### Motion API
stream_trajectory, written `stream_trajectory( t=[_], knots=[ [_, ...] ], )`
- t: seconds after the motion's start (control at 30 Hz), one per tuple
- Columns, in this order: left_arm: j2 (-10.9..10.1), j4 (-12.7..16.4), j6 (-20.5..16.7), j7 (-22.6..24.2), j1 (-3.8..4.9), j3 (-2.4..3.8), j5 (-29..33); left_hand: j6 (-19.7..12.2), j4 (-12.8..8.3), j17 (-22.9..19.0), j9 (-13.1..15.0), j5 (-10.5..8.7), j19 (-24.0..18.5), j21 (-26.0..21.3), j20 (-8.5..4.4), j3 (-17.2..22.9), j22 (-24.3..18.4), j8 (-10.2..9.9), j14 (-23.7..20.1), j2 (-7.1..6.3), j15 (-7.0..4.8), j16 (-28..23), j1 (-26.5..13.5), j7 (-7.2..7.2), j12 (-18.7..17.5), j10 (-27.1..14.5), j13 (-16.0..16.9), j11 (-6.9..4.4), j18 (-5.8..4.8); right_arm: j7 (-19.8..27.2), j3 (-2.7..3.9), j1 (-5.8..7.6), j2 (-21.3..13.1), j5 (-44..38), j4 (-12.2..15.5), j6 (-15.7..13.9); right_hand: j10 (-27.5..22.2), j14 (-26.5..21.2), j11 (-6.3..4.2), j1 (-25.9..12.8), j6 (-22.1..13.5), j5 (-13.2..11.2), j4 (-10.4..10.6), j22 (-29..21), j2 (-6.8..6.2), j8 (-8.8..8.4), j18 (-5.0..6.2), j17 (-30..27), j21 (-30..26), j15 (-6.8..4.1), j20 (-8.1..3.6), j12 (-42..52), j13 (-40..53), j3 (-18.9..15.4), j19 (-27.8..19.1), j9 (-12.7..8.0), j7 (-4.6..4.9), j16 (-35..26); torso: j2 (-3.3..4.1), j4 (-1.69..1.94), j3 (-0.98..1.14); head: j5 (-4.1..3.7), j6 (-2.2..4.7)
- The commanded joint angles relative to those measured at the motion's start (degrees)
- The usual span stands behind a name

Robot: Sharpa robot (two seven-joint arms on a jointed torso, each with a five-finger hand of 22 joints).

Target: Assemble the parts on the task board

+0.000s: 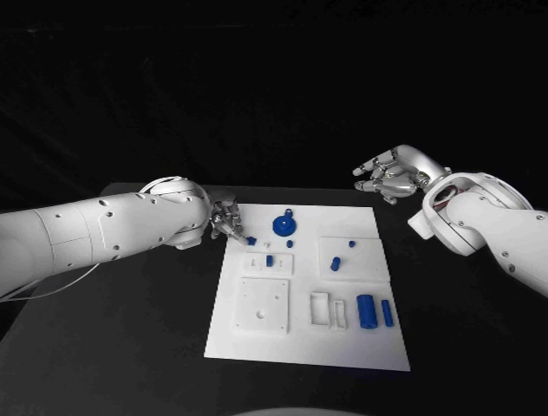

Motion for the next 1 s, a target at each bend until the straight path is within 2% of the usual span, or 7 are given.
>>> stream_trajectory(
  t=[0.03,0.1,0.27,0.4,0.47,0.73,1.0],
  knots=[
    [-0.8,1.3,-6.0,8.4,0.07,-0.05,-1.7,-0.4,-2.4,-0.4,-2.6,0.86,-0.4,-1.6,0.69,-0.4,-0.3,-0.8,-1.3,0.46,0.37,-0.7,0.8,0.34,-0.5,-1.3,-0.5,0.41,0.45,0.1,0.01,-0.04,-0.2,-0.4,0.0,0.7,0.4,0.2,0.03,-0.1,-0.3,0.2,0.3,3.6,-0.52,0.16,0.6,0.1,0.1,-0.02,-0.43,-0.2,0.0,-0.1,2.0,-0.1,0.04,-0.2,0.0,0.0,-0.05,-0.13,-0.06],
    [-1.3,1.9,-6.6,11.2,0.06,-0.1,-1.5,-0.7,-3.0,-0.5,-4.5,1.17,-0.3,-2.5,1.05,-0.1,-0.1,-1.0,-1.8,0.37,0.68,-0.8,1.2,0.54,-2.2,-1.8,-1.6,0.8,0.63,0.1,0.01,-0.07,-0.2,-0.4,0.0,0.7,0.4,0.2,0.03,-0.1,-0.3,0.2,0.3,3.6,-0.52,0.16,0.6,0.1,0.1,-0.02,-0.43,-0.2,0.0,-0.1,2.0,-0.1,0.04,-0.2,-0.01,0.08,-0.1,-0.16,-0.12],
    [-2.2,2.7,-7.6,16.3,0.04,-0.23,-1.9,-1.0,-5.1,-1.2,-4.8,2.23,-0.9,-4.3,1.61,0.0,0.8,-1.3,-3.4,0.95,1.35,-1.7,3.6,0.72,-9.7,-2.3,-5.4,1.73,0.75,0.1,0.01,-0.21,-0.2,-0.4,-0.1,0.7,0.4,0.2,0.03,-0.1,-0.3,0.2,0.3,3.6,-0.52,0.16,0.6,0.1,0.1,-0.02,-0.43,-0.2,0.0,-0.1,2.0,-0.1,0.04,-0.2,-0.04,0.09,-0.08,-0.04,-0.1],
    [-2.6,2.7,-8.2,19.3,0.01,-0.59,-4.1,0.4,-6.7,-2.1,-4.9,3.97,-1.2,-5.4,1.62,-0.1,2.1,-3.5,-4.0,1.67,1.32,-2.9,5.9,0.33,-16.4,-0.6,-5.5,1.73,0.73,0.1,0.01,-0.34,-0.2,-0.4,-0.2,0.7,0.4,0.2,0.03,-0.1,-0.3,0.2,0.3,3.6,-0.52,0.16,0.6,0.1,0.1,-0.02,-0.43,-0.2,0.0,-0.1,2.0,-0.1,0.04,-0.2,-0.05,0.2,-0.08,0.02,-0.13],
    [-2.6,2.3,-8.3,20.3,0.0,-0.91,-5.3,1.4,-7.3,-2.1,-4.8,4.69,-1.3,-5.6,1.58,-0.1,2.7,-4.5,-4.0,2.33,1.26,-3.0,6.9,0.32,-18.1,0.0,-5.5,1.82,0.74,0.1,0.01,-0.38,-0.2,-0.4,-0.2,0.7,0.4,0.2,0.03,-0.1,-0.3,0.2,0.3,3.6,-0.52,0.16,0.6,0.1,0.1,-0.02,-0.43,-0.2,0.0,-0.1,2.0,-0.1,0.04,-0.2,-0.04,0.14,-0.05,0.08,-0.1],
    [-1.8,0.3,-8.3,22.6,-0.31,-1.36,-9.2,2.2,-9.1,-2.3,-5.0,6.72,-1.5,-6.4,1.11,0.0,5.9,-4.8,-4.3,3.87,0.8,-3.4,8.6,-0.38,-23.8,2.4,-5.6,1.56,0.47,0.1,0.01,-0.44,-0.1,-0.4,-0.1,0.6,0.4,0.2,0.03,-0.1,-0.3,0.2,0.3,3.6,-0.57,0.15,0.6,0.1,0.1,-0.03,-0.44,-0.2,0.1,-0.1,2.0,-0.1,0.04,-0.2,0.01,-0.01,-0.07,0.17,-0.07],
    [-0.3,-1.8,-9.3,24.4,-1.03,-1.43,-11.9,1.9,-9.4,-2.2,-4.9,7.18,-1.2,-6.9,1.05,-0.3,6.5,-4.8,-4.1,3.56,0.81,-3.4,8.2,0.15,-25.1,3.2,-5.5,1.71,0.41,0.2,0.01,-0.46,0.0,-0.4,-0.1,0.6,0.4,0.2,0.03,-0.1,-0.3,0.2,0.3,3.6,-0.57,0.15,0.6,0.1,0.1,-0.03,-0.44,-0.2,0.1,-0.1,2.0,-0.1,0.04,-0.2,0.0,0.02,-0.02,0.22,-0.12]
  ],
)
